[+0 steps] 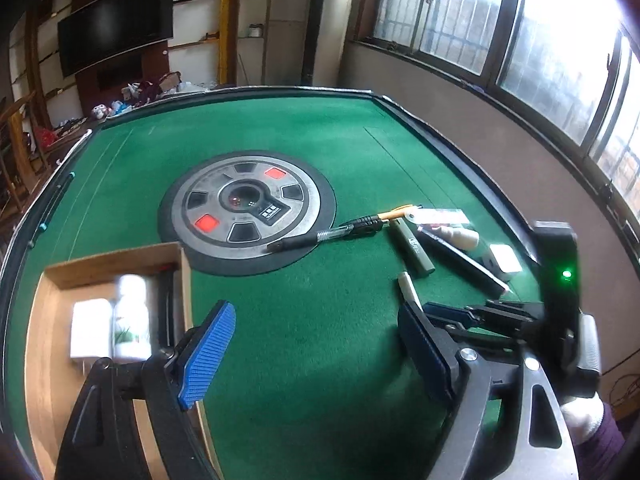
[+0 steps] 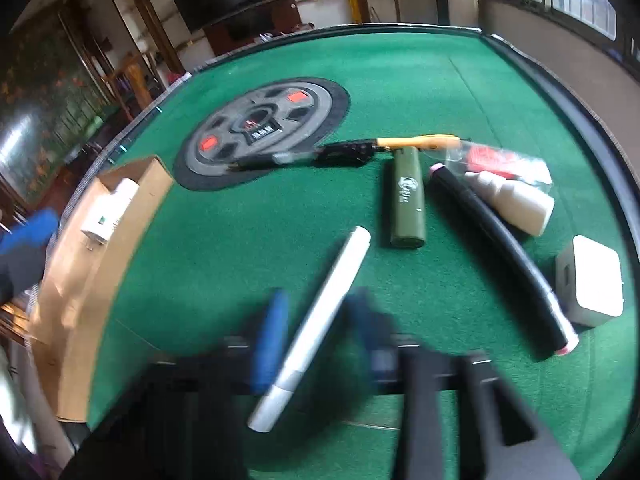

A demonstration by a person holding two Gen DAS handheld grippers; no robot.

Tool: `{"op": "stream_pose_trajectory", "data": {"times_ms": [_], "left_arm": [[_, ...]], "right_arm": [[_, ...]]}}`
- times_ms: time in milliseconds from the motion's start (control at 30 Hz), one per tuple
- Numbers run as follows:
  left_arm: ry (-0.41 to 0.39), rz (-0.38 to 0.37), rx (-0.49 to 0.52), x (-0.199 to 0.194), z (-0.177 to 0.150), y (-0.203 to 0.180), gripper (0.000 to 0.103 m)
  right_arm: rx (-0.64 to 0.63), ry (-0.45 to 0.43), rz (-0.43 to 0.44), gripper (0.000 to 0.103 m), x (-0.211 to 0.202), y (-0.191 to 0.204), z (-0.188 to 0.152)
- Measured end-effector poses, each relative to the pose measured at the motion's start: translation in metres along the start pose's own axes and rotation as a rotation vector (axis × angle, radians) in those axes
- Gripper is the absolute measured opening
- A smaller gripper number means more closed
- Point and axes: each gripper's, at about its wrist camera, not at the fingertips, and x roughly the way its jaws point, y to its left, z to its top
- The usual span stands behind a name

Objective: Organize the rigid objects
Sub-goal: 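Move the left tool onto the black clear-barrel pen while the right tool holds the tube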

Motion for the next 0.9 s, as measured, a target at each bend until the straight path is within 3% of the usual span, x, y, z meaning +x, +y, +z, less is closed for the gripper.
{"op": "stream_pose_trajectory", "data": {"times_ms": [33, 67, 100, 200, 333, 400, 433, 533, 633, 733, 767, 900], "left_arm": [[0.026, -0.002, 0.012, 0.015, 0.007, 0.0, 0.065], [0.063, -0.01, 0.028, 0.031, 0.013, -0.001, 0.037], [0.099, -0.012, 0.044, 0.046, 0.018, -0.002, 0.029], [0.122, 0.008, 0.123, 0.08, 0.03, -0.012, 0.027], [0.084, 0.041, 0.276, 0.107, 0.045, -0.029, 0.028], [0.095, 0.065, 0.308, 0.119, 0.049, -0.032, 0.036], [0.108, 0.062, 0.316, 0.125, 0.049, -0.033, 0.044], [0.104, 0.093, 0.357, 0.132, 0.044, -0.04, 0.046], [0.123, 0.11, 0.367, 0.123, 0.041, -0.039, 0.032], [0.167, 0.072, 0.341, 0.105, 0.034, -0.03, 0.0], [0.19, 0.031, 0.324, 0.1, 0.028, -0.027, 0.0], [0.169, 0.046, 0.349, 0.071, 0.005, -0.022, 0.001]], "right_arm": [[0.022, -0.01, 0.01, 0.014, -0.002, -0.007, -0.001], [0.038, -0.031, 0.006, 0.013, -0.003, -0.014, -0.002], [0.051, -0.056, 0.02, 0.013, -0.004, -0.021, -0.003], [0.128, -0.07, 0.115, 0.012, -0.004, -0.04, -0.004], [0.144, -0.079, 0.135, 0.011, -0.003, -0.044, -0.003], [0.124, -0.082, 0.115, 0.011, -0.004, -0.038, -0.004], [0.116, -0.083, 0.109, 0.012, -0.004, -0.036, -0.004], [0.118, -0.082, 0.113, 0.012, -0.004, -0.035, -0.004], [0.126, -0.081, 0.121, 0.012, -0.004, -0.036, -0.005], [0.122, -0.081, 0.116, 0.012, -0.003, -0.035, -0.005], [0.122, -0.081, 0.116, 0.012, -0.003, -0.035, -0.005], [0.128, -0.08, 0.119, 0.012, -0.004, -0.038, -0.005]]}}
